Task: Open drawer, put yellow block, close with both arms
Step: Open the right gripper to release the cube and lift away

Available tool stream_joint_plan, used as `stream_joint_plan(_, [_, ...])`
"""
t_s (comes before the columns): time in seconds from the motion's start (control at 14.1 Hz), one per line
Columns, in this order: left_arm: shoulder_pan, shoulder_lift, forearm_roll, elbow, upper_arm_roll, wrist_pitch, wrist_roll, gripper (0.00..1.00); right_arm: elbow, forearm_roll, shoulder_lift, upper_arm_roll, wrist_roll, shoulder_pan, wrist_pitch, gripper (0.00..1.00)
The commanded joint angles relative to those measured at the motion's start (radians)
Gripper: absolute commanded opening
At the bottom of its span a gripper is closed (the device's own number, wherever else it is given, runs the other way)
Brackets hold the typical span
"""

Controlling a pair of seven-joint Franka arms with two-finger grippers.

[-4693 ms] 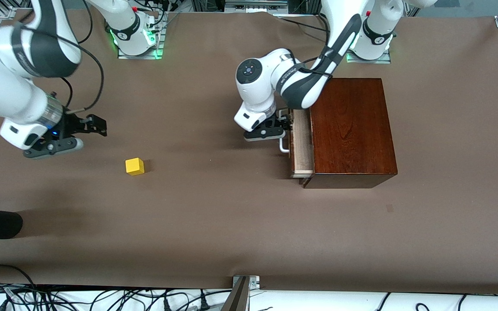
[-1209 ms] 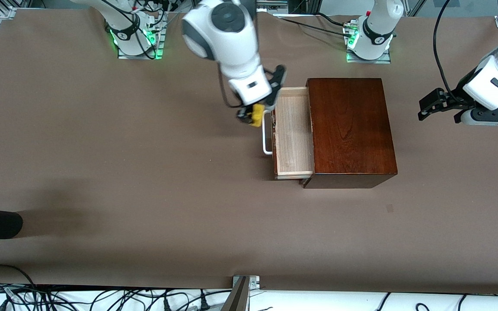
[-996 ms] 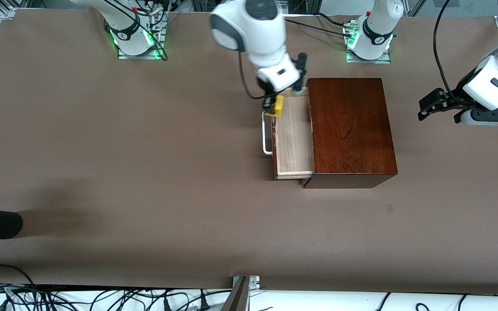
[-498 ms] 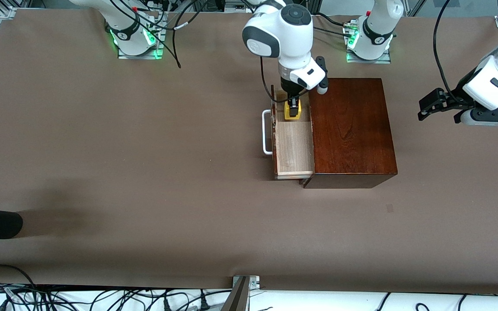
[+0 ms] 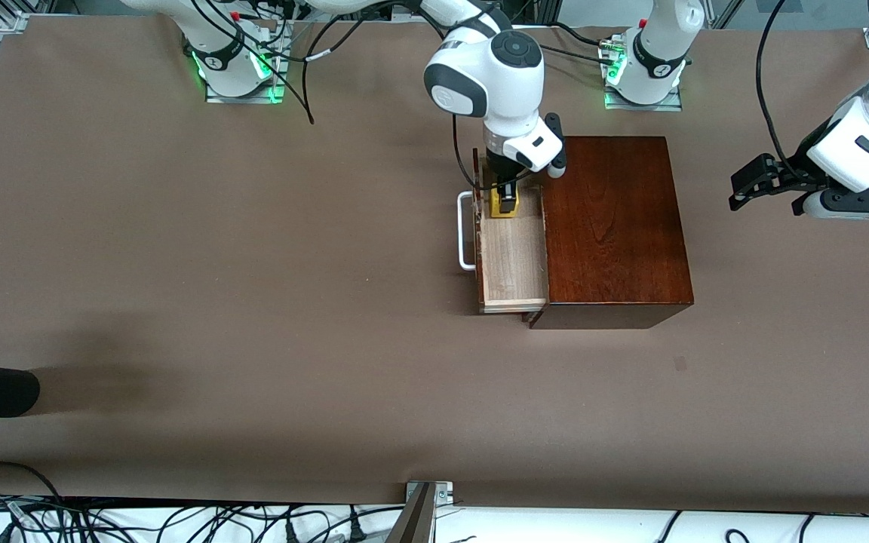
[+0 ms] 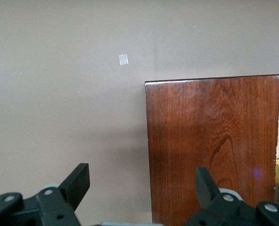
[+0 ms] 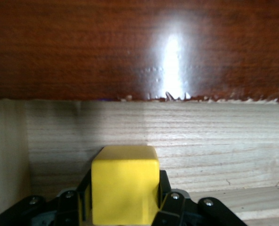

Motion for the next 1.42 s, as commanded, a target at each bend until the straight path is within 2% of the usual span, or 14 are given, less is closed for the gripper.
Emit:
stream_joint_plan(0.0, [0.001,-0.017,-0.011,-0.016,-0.002,0.013,0.021,1.0,0.023,-0.011,0.02,0.001,-0.013,-0.006,-0.007,0.0])
stream_joint_plan(0.43, [-0.003,-0.017,-0.011,-0.016,-0.004,0.013,0.021,1.0,-0.008,-0.011,0.022,0.001,-0.013,-0.018,-0.006,0.0])
stream_joint_plan(0.5, [-0.005,-0.017,-0.011,-0.016,-0.004,0.013,0.021,1.0,-0.006,-0.009,0.019,0.0,-0.007,-0.018,-0.006,0.99])
stream_joint_plan(0.78, [-0.008,-0.016,-0.011,-0.003,-0.01,0.01,0.02,1.0,0.024,-0.003,0.003,-0.002,0.002,-0.025,-0.026,1.0])
stream_joint_plan(1.0, [-0.008,-0.014,-0.013,-0.001,-0.01,0.008,0.02,1.0,0.142,0.047,-0.023,-0.008,0.004,-0.031,-0.177,1.0])
stream_joint_plan(1.21, [-0.008,-0.013,-0.022,-0.001,-0.01,0.008,0.018,1.0,0.15,0.052,-0.118,-0.005,0.001,-0.121,-0.275,1.0])
stream_joint_plan(1.35, [-0.007,-0.008,-0.025,-0.001,-0.008,0.006,0.016,1.0,0.15,0.069,-0.173,-0.008,0.001,-0.193,-0.296,1.0])
